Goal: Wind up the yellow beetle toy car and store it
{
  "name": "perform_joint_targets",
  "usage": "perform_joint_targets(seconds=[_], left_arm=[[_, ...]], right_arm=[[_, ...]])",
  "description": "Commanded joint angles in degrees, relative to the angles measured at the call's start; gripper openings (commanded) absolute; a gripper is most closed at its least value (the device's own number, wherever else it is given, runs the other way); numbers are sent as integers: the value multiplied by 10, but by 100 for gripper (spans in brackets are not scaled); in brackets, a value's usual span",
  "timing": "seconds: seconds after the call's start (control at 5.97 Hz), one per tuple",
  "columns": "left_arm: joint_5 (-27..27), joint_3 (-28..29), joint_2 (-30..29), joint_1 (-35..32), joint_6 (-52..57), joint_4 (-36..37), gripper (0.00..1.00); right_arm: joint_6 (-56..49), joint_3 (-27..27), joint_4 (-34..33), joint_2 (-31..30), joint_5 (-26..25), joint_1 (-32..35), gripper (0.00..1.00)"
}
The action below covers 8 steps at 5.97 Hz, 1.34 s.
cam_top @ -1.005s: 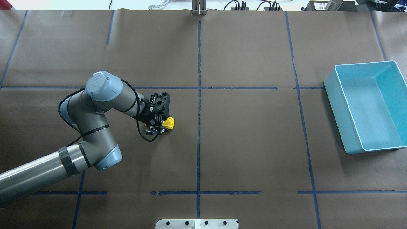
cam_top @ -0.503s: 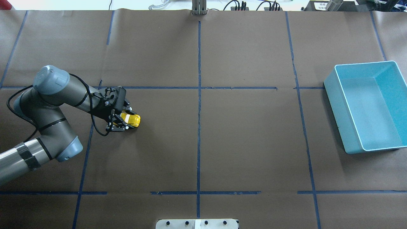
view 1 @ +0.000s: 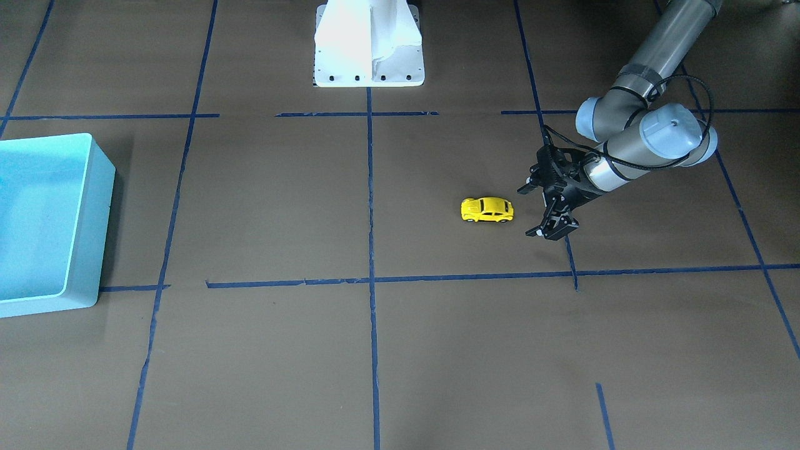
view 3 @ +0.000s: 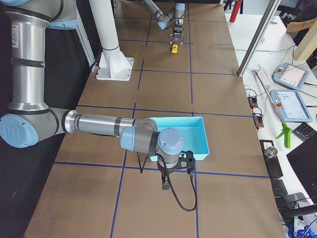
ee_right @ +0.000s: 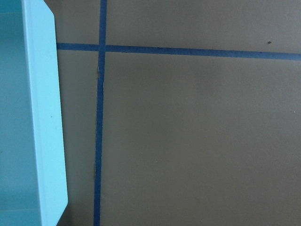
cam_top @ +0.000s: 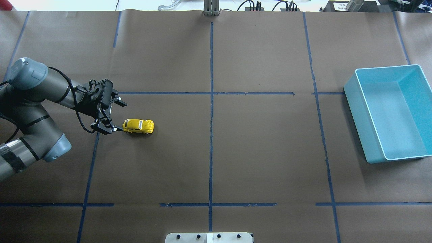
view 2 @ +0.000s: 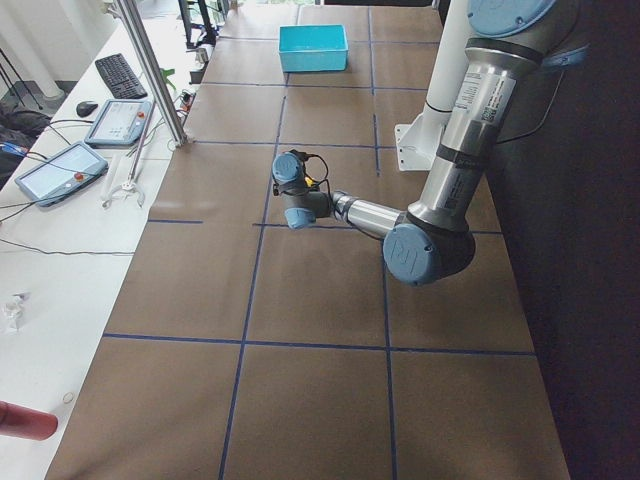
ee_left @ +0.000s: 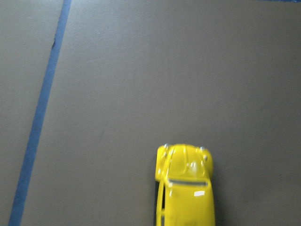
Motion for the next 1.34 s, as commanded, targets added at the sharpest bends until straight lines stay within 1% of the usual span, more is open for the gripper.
perform_joint_targets(seconds=[0.0, 0.5, 0.67, 0.84, 1.01, 1.17], left_arm=[[-14, 1, 4, -18, 0, 0, 100], [-52, 0, 3, -46, -7, 10, 100], [-110, -9, 2, -91, -68, 56, 100], [-143, -18, 1, -131, -83, 97, 100], [-146, -60, 4, -151, -81, 183, 100], [-146, -96, 31, -173, -81, 231, 100]], right_arm=[[0, 0, 0, 0, 0, 0, 100], [-1, 0, 0, 0, -1, 0, 100], [0, -1, 0, 0, -1, 0, 100], [0, -1, 0, 0, -1, 0, 100], [0, -3, 0, 0, -1, 0, 100], [0, -4, 0, 0, -1, 0, 100]])
